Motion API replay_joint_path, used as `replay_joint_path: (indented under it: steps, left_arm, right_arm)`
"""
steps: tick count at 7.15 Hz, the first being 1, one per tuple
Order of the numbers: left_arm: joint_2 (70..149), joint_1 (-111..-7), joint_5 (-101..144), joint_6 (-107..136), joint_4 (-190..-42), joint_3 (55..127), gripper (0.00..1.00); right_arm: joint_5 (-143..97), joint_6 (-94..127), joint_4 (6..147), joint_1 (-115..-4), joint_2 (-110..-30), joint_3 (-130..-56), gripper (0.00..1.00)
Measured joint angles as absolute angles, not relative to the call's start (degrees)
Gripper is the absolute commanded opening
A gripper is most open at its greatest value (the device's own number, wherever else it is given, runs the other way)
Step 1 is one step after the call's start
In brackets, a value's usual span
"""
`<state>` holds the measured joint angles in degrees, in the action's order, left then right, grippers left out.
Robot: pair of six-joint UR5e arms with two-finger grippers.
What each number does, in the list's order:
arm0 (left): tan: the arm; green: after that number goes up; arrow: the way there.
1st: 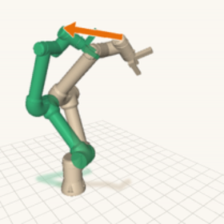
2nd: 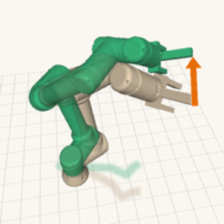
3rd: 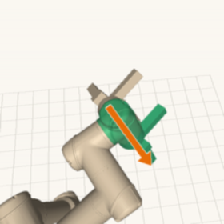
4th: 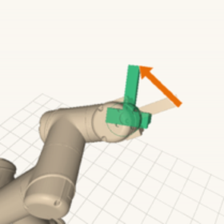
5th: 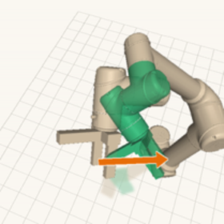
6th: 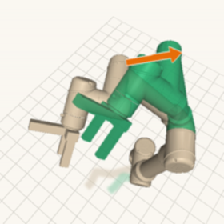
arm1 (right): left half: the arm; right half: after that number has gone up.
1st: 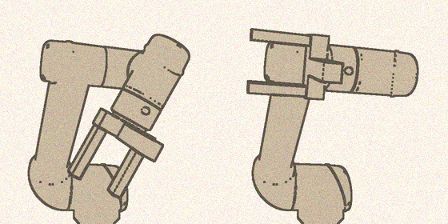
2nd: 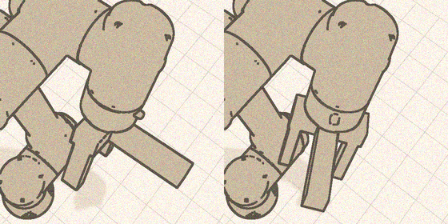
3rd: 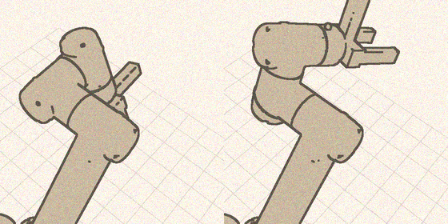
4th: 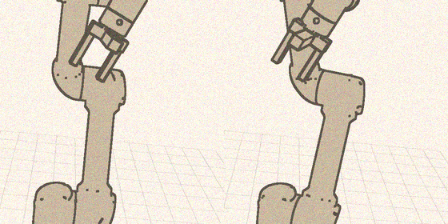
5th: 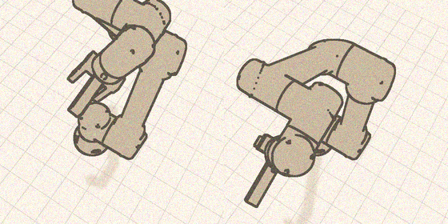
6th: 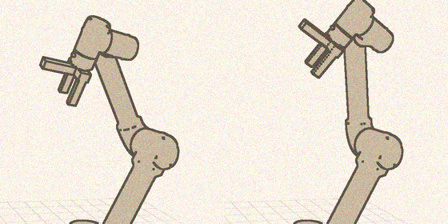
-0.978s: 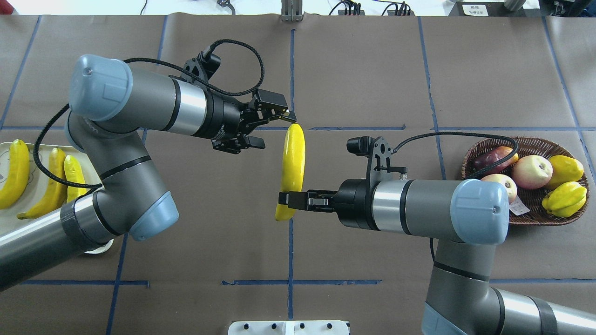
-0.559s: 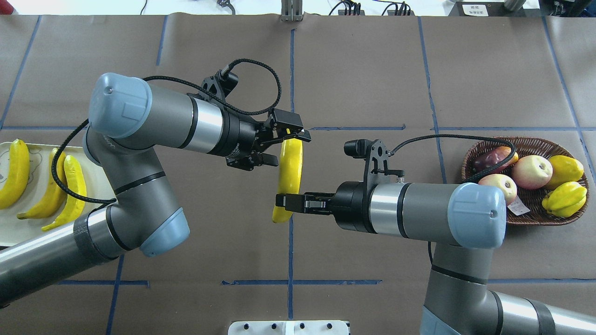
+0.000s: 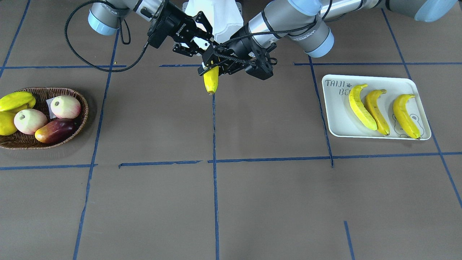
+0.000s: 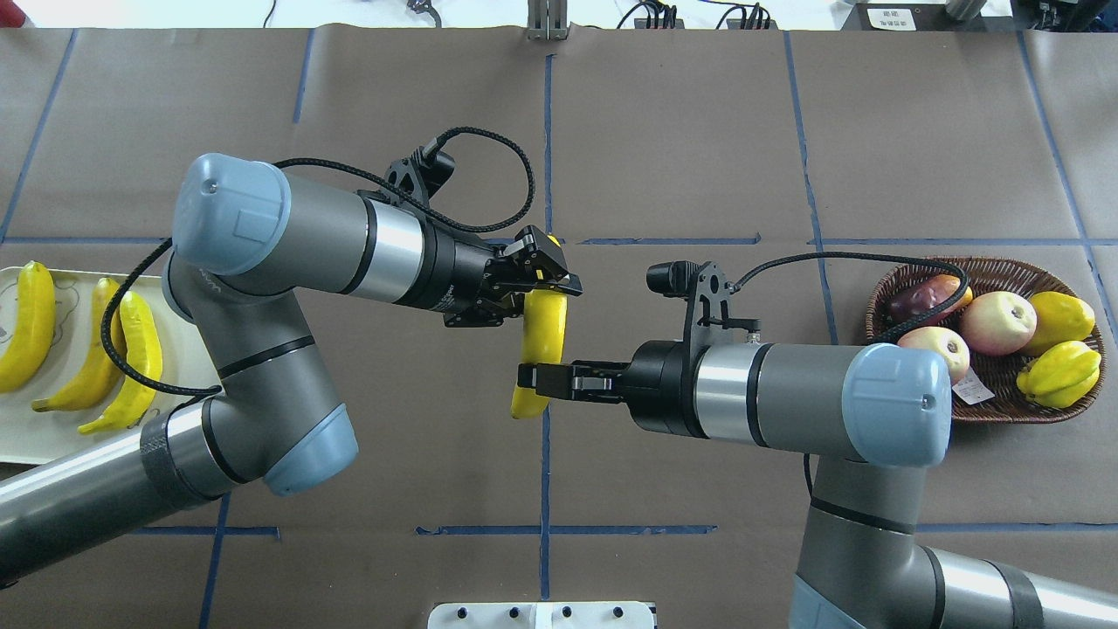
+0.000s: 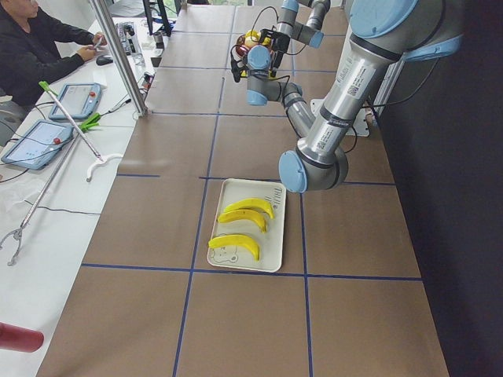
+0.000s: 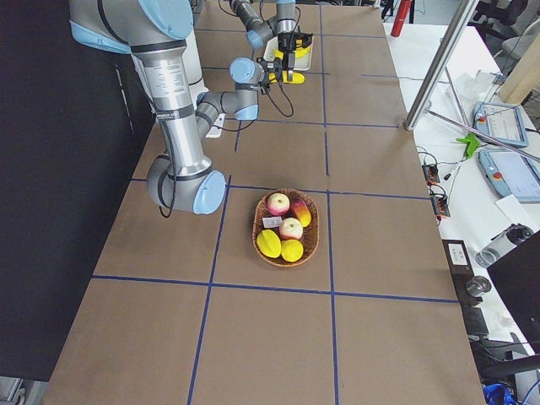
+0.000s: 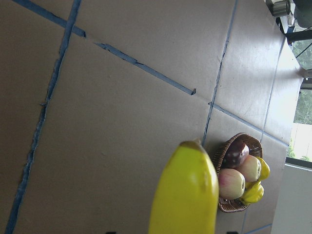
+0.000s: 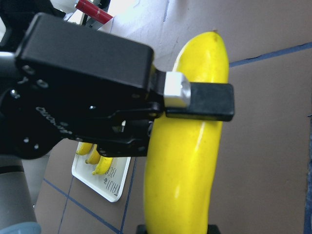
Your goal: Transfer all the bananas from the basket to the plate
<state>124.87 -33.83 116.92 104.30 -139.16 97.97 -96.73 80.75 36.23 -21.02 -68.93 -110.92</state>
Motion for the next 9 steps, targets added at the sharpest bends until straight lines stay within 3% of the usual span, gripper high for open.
replay_joint_path:
  steps: [6,9]
  left_arm:
    - [124.02,-36.78,117.31,104.3,-138.85,97.4,0.0]
    - [116.1,-44.46,124.58,101.29,-129.25,98.97,0.0]
  right_arm:
    - [-96.51,80.96,36.85,-21.55,-68.87,-112.2,1.0]
    - [-97.92,80.83,45.55,-26.93,-68.52,-115.5,1.0]
